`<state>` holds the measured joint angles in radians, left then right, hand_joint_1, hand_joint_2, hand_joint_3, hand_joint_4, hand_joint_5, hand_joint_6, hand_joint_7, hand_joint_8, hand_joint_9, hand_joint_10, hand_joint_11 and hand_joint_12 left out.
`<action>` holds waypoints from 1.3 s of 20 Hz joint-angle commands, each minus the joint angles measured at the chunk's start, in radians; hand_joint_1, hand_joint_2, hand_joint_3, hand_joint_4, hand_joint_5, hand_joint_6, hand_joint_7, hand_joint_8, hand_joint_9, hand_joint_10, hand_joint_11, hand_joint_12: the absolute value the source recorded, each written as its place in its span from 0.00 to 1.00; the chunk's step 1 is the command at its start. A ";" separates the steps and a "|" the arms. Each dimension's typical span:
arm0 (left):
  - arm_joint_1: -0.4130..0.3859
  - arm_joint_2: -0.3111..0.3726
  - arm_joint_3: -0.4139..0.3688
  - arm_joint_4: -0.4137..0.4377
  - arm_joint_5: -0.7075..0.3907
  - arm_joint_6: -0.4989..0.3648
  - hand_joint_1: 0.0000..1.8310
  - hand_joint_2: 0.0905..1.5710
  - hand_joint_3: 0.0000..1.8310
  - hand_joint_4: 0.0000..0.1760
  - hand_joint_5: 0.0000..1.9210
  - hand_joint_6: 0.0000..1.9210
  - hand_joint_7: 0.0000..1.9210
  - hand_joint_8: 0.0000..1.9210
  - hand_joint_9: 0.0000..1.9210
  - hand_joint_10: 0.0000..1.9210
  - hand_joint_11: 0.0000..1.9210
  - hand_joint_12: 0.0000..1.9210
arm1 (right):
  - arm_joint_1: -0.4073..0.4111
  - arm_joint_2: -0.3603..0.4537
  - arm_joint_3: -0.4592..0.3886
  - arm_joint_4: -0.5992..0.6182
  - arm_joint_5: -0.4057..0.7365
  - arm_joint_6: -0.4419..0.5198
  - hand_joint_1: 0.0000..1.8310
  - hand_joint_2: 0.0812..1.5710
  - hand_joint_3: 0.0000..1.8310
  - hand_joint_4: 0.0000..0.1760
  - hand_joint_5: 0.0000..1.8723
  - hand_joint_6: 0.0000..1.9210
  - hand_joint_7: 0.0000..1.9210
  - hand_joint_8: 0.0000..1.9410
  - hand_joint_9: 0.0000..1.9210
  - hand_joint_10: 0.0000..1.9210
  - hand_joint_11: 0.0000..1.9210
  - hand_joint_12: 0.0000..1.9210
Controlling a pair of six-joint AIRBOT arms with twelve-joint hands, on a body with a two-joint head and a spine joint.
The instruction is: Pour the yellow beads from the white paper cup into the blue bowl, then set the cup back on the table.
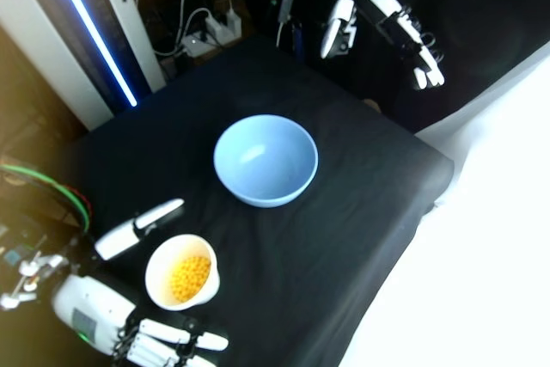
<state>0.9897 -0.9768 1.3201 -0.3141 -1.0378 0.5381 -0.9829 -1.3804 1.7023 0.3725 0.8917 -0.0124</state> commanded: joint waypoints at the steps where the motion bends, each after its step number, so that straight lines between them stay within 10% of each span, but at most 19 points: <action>1: -0.011 -0.003 0.006 -0.015 -0.125 -0.009 0.28 0.54 0.00 0.30 0.01 0.00 0.15 0.00 0.06 0.00 0.00 0.00 | 0.017 -0.001 0.008 0.012 0.119 0.022 0.33 0.33 0.01 0.20 0.13 0.01 0.00 0.00 0.00 0.00 0.00 0.00; 16: -0.012 -0.012 0.010 0.002 -0.117 -0.022 0.26 0.49 0.00 0.12 0.00 0.00 0.16 0.00 0.07 0.00 0.05 0.03 | 0.025 -0.004 0.025 0.001 0.118 0.039 0.58 0.51 0.00 0.00 0.56 0.01 0.15 0.00 0.01 0.00 0.00 0.00; 17: -0.012 -0.012 0.010 0.002 -0.117 -0.022 0.26 0.49 0.00 0.14 0.00 0.00 0.16 0.00 0.07 0.00 0.05 0.03 | 0.025 -0.004 0.025 0.001 0.118 0.039 0.60 0.57 0.00 0.77 0.72 0.08 0.16 0.00 0.02 0.00 0.00 0.00; 19: -0.012 -0.012 0.010 0.002 -0.117 -0.022 0.26 0.49 0.00 0.21 0.00 0.00 0.16 0.00 0.08 0.00 0.05 0.03 | 0.025 -0.004 0.025 -0.003 0.119 0.039 0.61 0.59 0.00 0.99 0.77 0.07 0.18 0.00 0.02 0.00 0.00 0.00; 23: -0.012 -0.012 0.010 0.001 -0.118 -0.022 0.26 0.49 0.00 0.22 0.00 0.00 0.16 0.00 0.08 0.00 0.05 0.04 | 0.036 -0.003 0.023 -0.017 0.119 0.039 0.61 0.59 0.00 1.00 0.78 0.06 0.22 0.00 0.06 0.00 0.00 0.00; 24: -0.012 -0.012 0.010 0.000 -0.118 -0.022 0.26 0.49 0.00 0.38 0.01 0.00 0.16 0.00 0.08 0.00 0.06 0.04 | 0.043 -0.003 0.020 -0.030 0.119 0.039 0.62 0.59 0.00 0.57 0.79 0.04 0.27 0.00 0.11 0.00 0.02 0.01; 26: -0.011 -0.012 0.009 -0.001 -0.120 -0.022 0.27 0.49 0.00 0.40 0.01 0.00 0.16 0.00 0.09 0.00 0.06 0.05 | 0.054 0.010 0.011 -0.049 0.119 0.039 0.62 0.59 0.00 0.56 0.79 0.02 0.32 0.00 0.18 0.00 0.04 0.15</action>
<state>0.9890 -0.9833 1.3212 -0.2985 -1.0359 0.5270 -0.9447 -1.3754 1.7111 0.3046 0.8837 0.0059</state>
